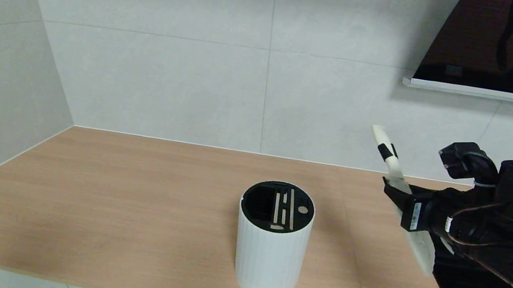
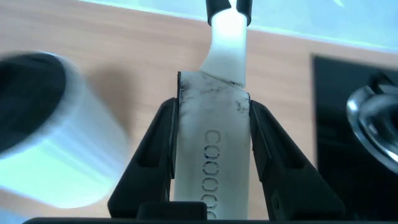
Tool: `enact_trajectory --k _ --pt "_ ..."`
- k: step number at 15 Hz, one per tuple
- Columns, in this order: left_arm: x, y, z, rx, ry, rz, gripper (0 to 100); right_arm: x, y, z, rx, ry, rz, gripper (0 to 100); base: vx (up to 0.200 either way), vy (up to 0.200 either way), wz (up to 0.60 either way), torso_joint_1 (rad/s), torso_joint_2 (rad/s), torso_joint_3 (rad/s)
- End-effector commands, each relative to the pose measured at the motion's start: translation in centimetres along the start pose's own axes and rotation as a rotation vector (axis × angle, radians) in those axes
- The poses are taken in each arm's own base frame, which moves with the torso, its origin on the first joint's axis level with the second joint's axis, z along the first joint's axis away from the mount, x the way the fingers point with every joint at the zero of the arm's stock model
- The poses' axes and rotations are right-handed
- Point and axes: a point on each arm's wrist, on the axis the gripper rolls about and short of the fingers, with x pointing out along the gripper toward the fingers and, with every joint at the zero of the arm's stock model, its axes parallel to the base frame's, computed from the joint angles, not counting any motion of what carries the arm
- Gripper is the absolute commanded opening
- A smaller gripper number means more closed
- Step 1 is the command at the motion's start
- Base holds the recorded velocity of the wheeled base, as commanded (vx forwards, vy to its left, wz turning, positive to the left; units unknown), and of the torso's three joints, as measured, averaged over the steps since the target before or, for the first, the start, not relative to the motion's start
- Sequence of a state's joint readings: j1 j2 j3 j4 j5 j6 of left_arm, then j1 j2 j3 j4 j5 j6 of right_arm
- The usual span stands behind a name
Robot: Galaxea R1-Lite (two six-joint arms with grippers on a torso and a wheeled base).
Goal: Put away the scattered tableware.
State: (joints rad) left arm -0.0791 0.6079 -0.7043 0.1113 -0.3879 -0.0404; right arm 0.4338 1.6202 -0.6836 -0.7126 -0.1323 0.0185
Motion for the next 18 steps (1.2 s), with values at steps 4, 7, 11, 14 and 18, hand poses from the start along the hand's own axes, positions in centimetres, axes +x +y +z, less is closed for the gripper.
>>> enact_trajectory --k 4,7,11,14,18 --pt "10.1 0.3 -0.1 -0.253 0.223 -0.337 100 -3.0 3.9 1.8 -0.021 -0.065 0.157 0 0.000 0.000 0.00 0.000 0.00 0.000" --pt "12.5 -0.4 -0.7 -0.419 0.179 -0.411 100 -4.4 6.2 1.4 -0.040 -0.066 0.253 0 0.000 0.000 0.00 0.000 0.00 0.000" --pt "14.2 -1.4 -0.9 -0.698 0.252 -0.534 100 -5.1 8.3 0.4 -0.048 -0.033 0.339 0 0.000 0.000 0.00 0.000 0.00 0.000" --pt "17.1 -1.6 -2.2 -0.785 0.299 -0.521 100 -5.9 10.2 0.1 -0.007 -0.018 0.421 0 0.000 0.000 0.00 0.000 0.00 0.000" --pt "20.2 -2.9 -2.6 -0.771 0.243 -0.551 100 -5.9 11.4 -0.4 -0.006 0.003 0.460 0 0.000 0.000 0.00 0.000 0.00 0.000"
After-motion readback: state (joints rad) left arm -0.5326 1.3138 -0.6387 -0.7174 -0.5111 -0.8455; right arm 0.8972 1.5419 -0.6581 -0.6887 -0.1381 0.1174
